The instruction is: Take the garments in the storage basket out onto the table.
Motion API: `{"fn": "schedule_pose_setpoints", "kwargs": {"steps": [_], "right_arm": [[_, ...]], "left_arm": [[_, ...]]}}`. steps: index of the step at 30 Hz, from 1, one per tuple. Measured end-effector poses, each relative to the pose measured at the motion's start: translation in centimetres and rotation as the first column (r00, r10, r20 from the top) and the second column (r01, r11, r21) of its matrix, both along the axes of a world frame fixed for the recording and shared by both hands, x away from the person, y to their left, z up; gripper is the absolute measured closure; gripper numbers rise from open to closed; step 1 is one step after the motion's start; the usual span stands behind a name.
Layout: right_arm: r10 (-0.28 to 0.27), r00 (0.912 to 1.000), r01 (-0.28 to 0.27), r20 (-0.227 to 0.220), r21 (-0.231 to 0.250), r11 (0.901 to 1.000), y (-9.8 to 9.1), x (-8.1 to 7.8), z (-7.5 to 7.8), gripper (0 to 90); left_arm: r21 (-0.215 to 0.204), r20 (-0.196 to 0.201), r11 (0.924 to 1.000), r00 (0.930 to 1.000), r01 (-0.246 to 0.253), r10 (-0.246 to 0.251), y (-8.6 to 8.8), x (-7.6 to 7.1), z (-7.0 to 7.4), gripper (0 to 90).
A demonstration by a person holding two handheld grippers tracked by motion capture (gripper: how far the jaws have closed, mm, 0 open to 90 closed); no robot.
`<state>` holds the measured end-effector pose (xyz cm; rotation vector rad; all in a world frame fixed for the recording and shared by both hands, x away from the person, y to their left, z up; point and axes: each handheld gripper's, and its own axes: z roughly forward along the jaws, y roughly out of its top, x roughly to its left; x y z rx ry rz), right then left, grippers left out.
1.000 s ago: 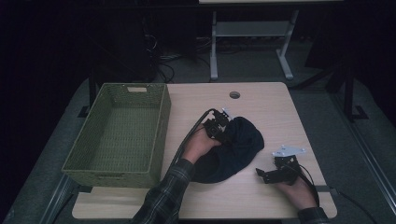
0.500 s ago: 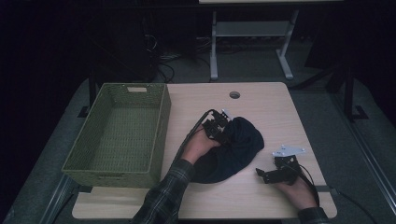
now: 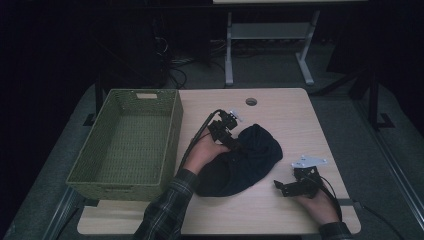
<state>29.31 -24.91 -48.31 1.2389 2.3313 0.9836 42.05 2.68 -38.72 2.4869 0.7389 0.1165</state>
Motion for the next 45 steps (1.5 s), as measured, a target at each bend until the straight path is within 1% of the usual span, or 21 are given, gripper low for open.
{"fn": "schedule_pose_setpoints", "kwargs": {"steps": [4, 6, 8, 11, 14, 17, 19, 21, 23, 26, 27, 29, 30, 32, 34, 35, 37, 38, 42, 44, 45], "right_arm": [[0.000, 1.0000, 0.000, -0.001, 0.000, 1.0000, 0.0, 0.0, 0.0, 2.3], [0.000, 1.0000, 0.000, 0.000, -0.001, 1.0000, 0.0, 0.0, 0.0, 2.3], [0.000, 1.0000, 0.000, 0.000, -0.001, 1.0000, 0.0, 0.0, 0.0, 2.3], [0.001, 1.0000, -0.001, 0.001, -0.001, 1.0000, 0.0, 0.0, 0.0, 2.3], [0.001, 1.0000, -0.001, 0.001, -0.001, 1.0000, 0.0, 0.0, 0.0, 2.3], [0.001, 1.0000, -0.001, 0.001, -0.001, 1.0000, 0.0, 0.0, 0.0, 2.3], [0.001, 1.0000, -0.001, 0.001, -0.001, 1.0000, 0.0, 0.0, 0.0, 2.3], [0.001, 1.0000, -0.001, 0.001, -0.001, 1.0000, 0.0, 0.0, 0.0, 2.3], [0.000, 1.0000, 0.000, 0.000, 0.001, 1.0000, 0.0, 0.0, 0.0, 2.3], [-0.001, 1.0000, 0.001, 0.000, 0.001, 1.0000, 0.0, 0.0, 0.0, 2.3], [0.000, 1.0000, 0.000, 0.000, 0.000, 1.0000, 0.0, 0.0, 0.0, 2.3], [0.000, 1.0000, 0.000, 0.000, 0.000, 1.0000, 0.0, 0.0, 0.0, 2.3], [0.000, 1.0000, 0.000, 0.000, 0.000, 1.0000, 0.0, 0.0, 0.0, 2.3], [0.000, 1.0000, 0.000, 0.000, 0.000, 1.0000, 0.0, 0.0, 0.0, 2.3], [0.000, 1.0000, 0.000, 0.000, 0.000, 1.0000, 0.0, 0.0, 0.0, 2.3], [0.000, 1.0000, 0.000, 0.000, 0.000, 1.0000, 0.0, 0.0, 0.0, 2.3], [0.000, 1.0000, 0.000, -0.001, -0.001, 1.0000, 0.0, 0.0, 0.0, 2.3], [0.000, 1.0000, 0.000, -0.001, 0.000, 1.0000, 0.0, 0.0, 0.0, 2.3], [0.000, 1.0000, 0.000, -0.001, 0.000, 1.0000, 0.0, 0.0, 0.0, 2.3], [0.000, 1.0000, 0.000, -0.001, 0.000, 1.0000, 0.0, 0.0, 0.0, 2.3], [0.000, 1.0000, 0.000, -0.001, 0.000, 1.0000, 0.0, 0.0, 0.0, 2.3]], "left_arm": [[-0.013, 0.023, 0.9999, 0.9997, 0.001, -0.001, 0.9, -0.5, 1.3, 34.3], [-0.022, 0.018, 0.9998, 0.9998, -0.002, 0.002, 1.4, -0.9, 1.9, 39.0], [-0.014, 0.035, 0.9999, 0.9994, -0.004, 0.004, 1.9, -1.3, 2.3, 41.6], [-0.020, 0.042, 0.9998, 0.9991, -0.008, 0.009, 2.7, -2.1, 2.9, 53.8], [-0.024, 0.026, 0.9997, 0.9996, -0.008, 0.009, 3.5, -2.9, 3.1, 66.6], [-0.011, 0.012, 0.9999, 0.9999, -0.003, 0.003, 4.1, -3.5, 3.0, 74.2], [-0.010, 0.000, 0.9999, 1.0000, -0.004, 0.004, 4.5, -3.9, 2.6, 82.9], [0.004, -0.014, 1.0000, 0.9999, 0.004, -0.004, 4.7, -4.3, 2.1, 89.6], [0.019, -0.031, 0.9998, 0.9995, 0.003, -0.002, 4.8, -4.7, 1.5, 89.8], [0.038, -0.039, 0.9993, 0.9992, -0.004, 0.006, 5.0, -5.2, 0.5, 89.8], [0.046, -0.044, 0.9989, 0.9990, -0.011, 0.013, 5.1, -5.3, 0.2, 89.8], [0.062, -0.039, 0.9978, 0.9988, -0.025, 0.027, 5.3, -5.4, -0.4, 89.8], [0.062, -0.046, 0.9975, 0.9982, -0.035, 0.038, 5.4, -5.5, -0.8, 89.8], [0.094, -0.053, 0.9948, 0.9977, -0.038, 0.043, 5.5, -5.6, -1.6, 89.7], [0.109, -0.064, 0.9932, 0.9968, -0.040, 0.047, 5.3, -5.9, -2.6, 89.7], [0.121, -0.072, 0.9921, 0.9966, -0.032, 0.041, 5.2, -6.0, -2.9, 89.7], [0.163, -0.079, 0.9864, 0.9963, -0.021, 0.034, 5.0, -6.0, -3.7, 89.7], [0.174, -0.087, 0.9846, 0.9956, -0.018, 0.034, 4.9, -5.9, -4.0, 89.7], [0.198, -0.108, 0.9802, 0.9937, -0.007, 0.029, 4.7, -5.9, -5.0, 89.7], [0.189, -0.110, 0.9821, 0.9936, -0.005, 0.026, 4.7, -6.0, -5.1, 89.7], [0.184, -0.117, 0.9830, 0.9929, 0.002, 0.020, 4.7, -6.0, -5.1, 89.7]]}}
